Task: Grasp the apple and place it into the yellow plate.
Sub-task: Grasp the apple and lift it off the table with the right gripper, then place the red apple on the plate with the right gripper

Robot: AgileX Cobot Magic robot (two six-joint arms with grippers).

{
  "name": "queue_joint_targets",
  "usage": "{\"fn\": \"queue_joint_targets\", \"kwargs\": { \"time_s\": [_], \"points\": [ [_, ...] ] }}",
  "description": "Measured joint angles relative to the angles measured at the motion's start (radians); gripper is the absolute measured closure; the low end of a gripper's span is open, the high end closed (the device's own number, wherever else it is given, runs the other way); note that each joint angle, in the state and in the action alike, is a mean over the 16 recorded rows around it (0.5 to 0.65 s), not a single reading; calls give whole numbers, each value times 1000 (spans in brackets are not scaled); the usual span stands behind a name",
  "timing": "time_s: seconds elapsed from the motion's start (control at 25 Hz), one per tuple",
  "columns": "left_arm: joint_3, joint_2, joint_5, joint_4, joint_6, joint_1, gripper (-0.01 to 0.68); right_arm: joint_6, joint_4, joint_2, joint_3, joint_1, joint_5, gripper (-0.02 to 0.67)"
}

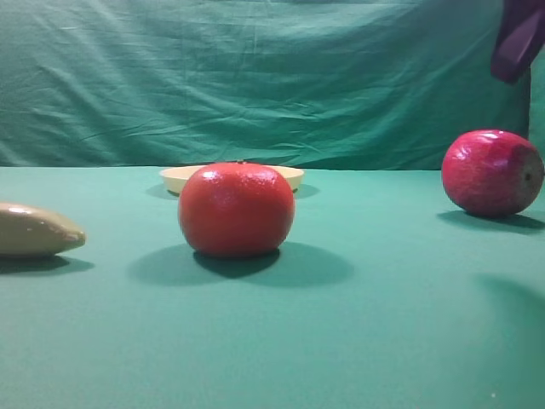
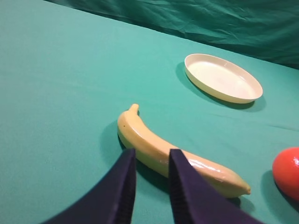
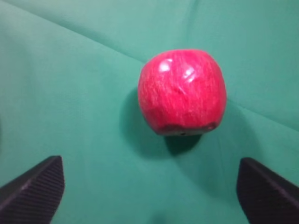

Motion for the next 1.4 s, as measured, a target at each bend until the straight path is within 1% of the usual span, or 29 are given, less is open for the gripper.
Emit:
{"fn": "queue_joint_targets", "kwargs": {
  "time_s": [0.08, 0.32, 0.48, 0.64, 0.8, 0.96, 1.2, 1.4],
  "points": [
    [0, 0, 0, 0, 0, 0, 516, 0, -7, 43, -18, 3, -18, 6],
    [0, 0, 0, 0, 0, 0, 516, 0, -20, 136, -59, 5, -57, 49],
    [0, 0, 0, 0, 0, 0, 516, 0, -14, 166, -99, 12, -57, 85],
    [0, 0, 0, 0, 0, 0, 516, -4, 3, 179, -163, 39, -58, 120],
    [0, 0, 0, 0, 0, 0, 516, -28, 23, 195, -248, 97, -85, 139],
    [0, 0, 0, 0, 0, 0, 516, -62, 43, 236, -353, 180, -137, 145],
    [0, 0, 0, 0, 0, 0, 516, -116, 80, 346, -510, 303, -238, 144],
    [0, 0, 0, 0, 0, 0, 516, -142, 118, 449, -610, 362, -292, 128]
  ]
}}
